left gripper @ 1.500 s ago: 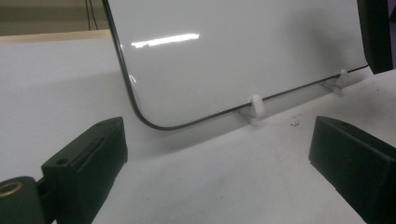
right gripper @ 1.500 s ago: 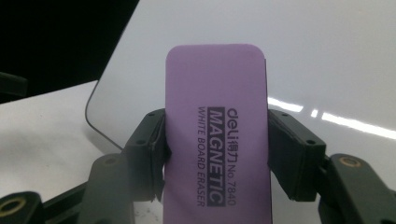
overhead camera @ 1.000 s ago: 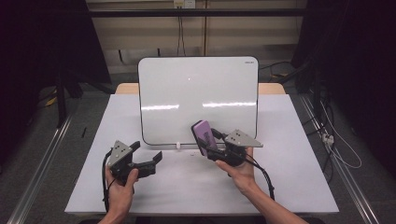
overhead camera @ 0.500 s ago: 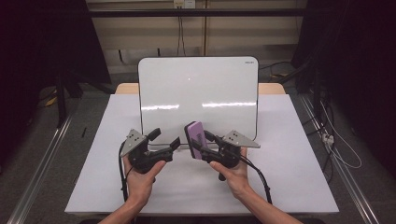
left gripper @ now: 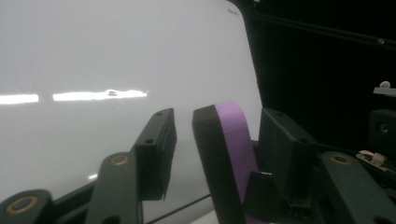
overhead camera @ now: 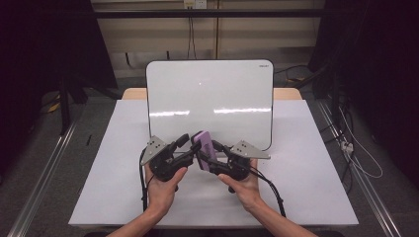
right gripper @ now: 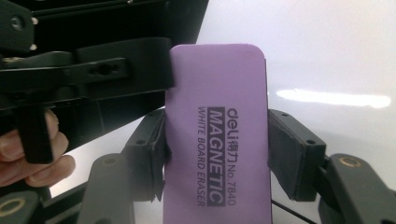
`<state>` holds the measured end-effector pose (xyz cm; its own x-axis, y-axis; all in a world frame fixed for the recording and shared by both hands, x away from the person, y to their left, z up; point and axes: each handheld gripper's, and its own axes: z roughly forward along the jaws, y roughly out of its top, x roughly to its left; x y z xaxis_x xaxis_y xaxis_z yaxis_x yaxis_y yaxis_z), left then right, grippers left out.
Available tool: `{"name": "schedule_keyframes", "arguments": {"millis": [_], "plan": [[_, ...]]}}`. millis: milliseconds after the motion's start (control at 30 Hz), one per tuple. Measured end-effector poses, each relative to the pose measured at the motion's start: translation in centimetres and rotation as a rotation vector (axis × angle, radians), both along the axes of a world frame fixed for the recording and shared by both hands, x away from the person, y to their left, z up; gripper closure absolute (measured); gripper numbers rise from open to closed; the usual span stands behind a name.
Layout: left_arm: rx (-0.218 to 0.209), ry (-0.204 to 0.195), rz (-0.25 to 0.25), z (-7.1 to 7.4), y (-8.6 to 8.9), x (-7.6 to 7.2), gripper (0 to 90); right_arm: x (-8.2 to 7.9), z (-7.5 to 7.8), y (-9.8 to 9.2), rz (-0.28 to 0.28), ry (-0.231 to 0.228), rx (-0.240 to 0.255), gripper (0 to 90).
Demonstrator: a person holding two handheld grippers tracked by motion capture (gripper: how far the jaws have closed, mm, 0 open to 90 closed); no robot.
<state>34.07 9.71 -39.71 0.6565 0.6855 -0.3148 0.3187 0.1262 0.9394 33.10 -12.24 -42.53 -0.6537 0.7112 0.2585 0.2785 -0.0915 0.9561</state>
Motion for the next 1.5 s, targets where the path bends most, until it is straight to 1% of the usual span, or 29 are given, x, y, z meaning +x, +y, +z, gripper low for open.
{"name": "schedule_keyframes", "arguments": {"millis": [67,100,200,267,333,367,400,433,467,500,533,567,600,700,733,767,833,900,933,967,1000,1067,1133,1200,1233,1300,1367,1433,1500], "plan": [[-0.017,0.005,-0.008,-0.2,-0.1,0.0,54.6,0.0,0.0,0.0,0.0,-0.001,0.002,41.6],[-0.014,0.01,-0.014,-0.2,-0.1,0.0,57.4,0.0,0.0,0.0,-0.007,-0.003,-0.001,41.6],[-0.039,0.022,-0.013,-0.3,-0.2,0.2,59.2,0.0,0.0,0.1,-0.013,0.0,0.002,41.5],[-0.038,0.032,-0.022,-0.4,-0.2,0.3,60.1,0.0,-0.1,0.0,-0.016,0.003,0.004,41.5],[-0.044,0.047,-0.018,-0.4,-0.2,0.3,61.8,0.0,-0.2,0.1,-0.02,0.011,0.008,41.5],[-0.04,0.053,-0.022,-0.3,-0.2,0.4,62.6,0.0,-0.3,0.1,-0.022,0.01,0.005,41.4],[-0.045,0.058,-0.027,-0.2,-0.1,0.4,63.1,0.0,-0.3,0.1,-0.022,0.01,0.0,41.3],[-0.038,0.064,-0.029,-0.1,0.0,0.5,63.7,0.0,-0.2,0.2,-0.022,0.014,0.002,41.0],[-0.041,0.064,-0.027,0.1,0.1,0.5,64.2,0.0,-0.2,0.2,-0.015,0.014,0.001,40.6],[-0.043,0.058,-0.022,0.2,0.2,0.6,64.6,0.0,-0.1,0.1,-0.011,0.013,-0.001,38.5],[-0.043,0.058,-0.019,0.4,0.4,0.7,65.0,-0.1,0.0,0.0,-0.006,0.01,-0.006,33.3],[-0.033,0.058,-0.027,0.5,0.6,0.8,65.4,-0.1,0.0,0.0,-0.005,0.015,-0.014,29.8],[-0.034,0.058,-0.019,0.7,0.7,0.8,65.6,-0.1,0.0,-0.2,-0.002,0.023,-0.018,27.9],[-0.005,0.049,-0.019,1.0,1.2,1.1,66.0,-0.3,0.2,-0.6,-0.002,0.015,-0.05,21.9],[0.013,0.047,-0.02,1.1,1.3,1.1,66.1,-0.3,0.2,-0.9,0.001,0.012,-0.069,20.5],[0.02,0.044,-0.021,1.2,1.5,1.1,66.2,-0.3,0.3,-1.1,0.006,0.014,-0.092,18.0],[0.049,0.037,-0.026,1.4,1.9,1.1,66.3,-0.3,0.3,-1.7,-0.014,0.018,-0.142,12.6],[0.075,0.035,-0.026,1.7,2.4,1.2,66.3,-0.3,0.3,-2.6,-0.036,0.025,-0.16,12.5],[0.082,0.034,-0.022,1.8,2.7,1.2,66.4,-0.3,0.3,-3.1,-0.049,0.018,-0.193,11.5],[0.103,0.026,-0.018,2.0,3.0,1.2,66.4,-0.3,0.4,-3.5,-0.065,0.009,-0.224,9.9],[0.128,0.019,-0.014,2.2,3.3,1.3,66.4,-0.3,0.4,-4.0,-0.085,0.003,-0.228,8.9],[0.157,0.005,0.0,2.6,3.8,1.4,66.6,-0.4,0.4,-5.2,-0.113,0.013,-0.227,7.6],[0.189,-0.002,0.007,2.9,4.3,1.6,66.8,-0.5,0.5,-6.2,-0.138,0.018,-0.242,5.7],[0.2,-0.012,0.031,3.3,4.8,1.6,67.0,-0.8,0.4,-7.3,-0.158,0.024,-0.247,5.7],[0.217,-0.02,0.036,3.4,4.9,1.6,67.1,-0.8,0.3,-7.9,-0.165,0.032,-0.248,5.9],[0.261,-0.04,0.053,3.8,5.1,1.6,67.3,-1.1,0.2,-9.1,-0.195,0.053,-0.228,6.6],[0.305,-0.055,0.066,4.0,5.2,1.6,67.4,-1.4,0.1,-10.1,-0.228,0.051,-0.247,6.6],[0.339,-0.061,0.074,4.2,5.3,1.8,67.4,-1.7,0.1,-11.0,-0.249,0.054,-0.267,6.6],[0.364,-0.05,0.078,4.4,5.4,2.2,67.4,-2.1,0.1,-11.8,-0.264,0.051,-0.277,6.2]]}}
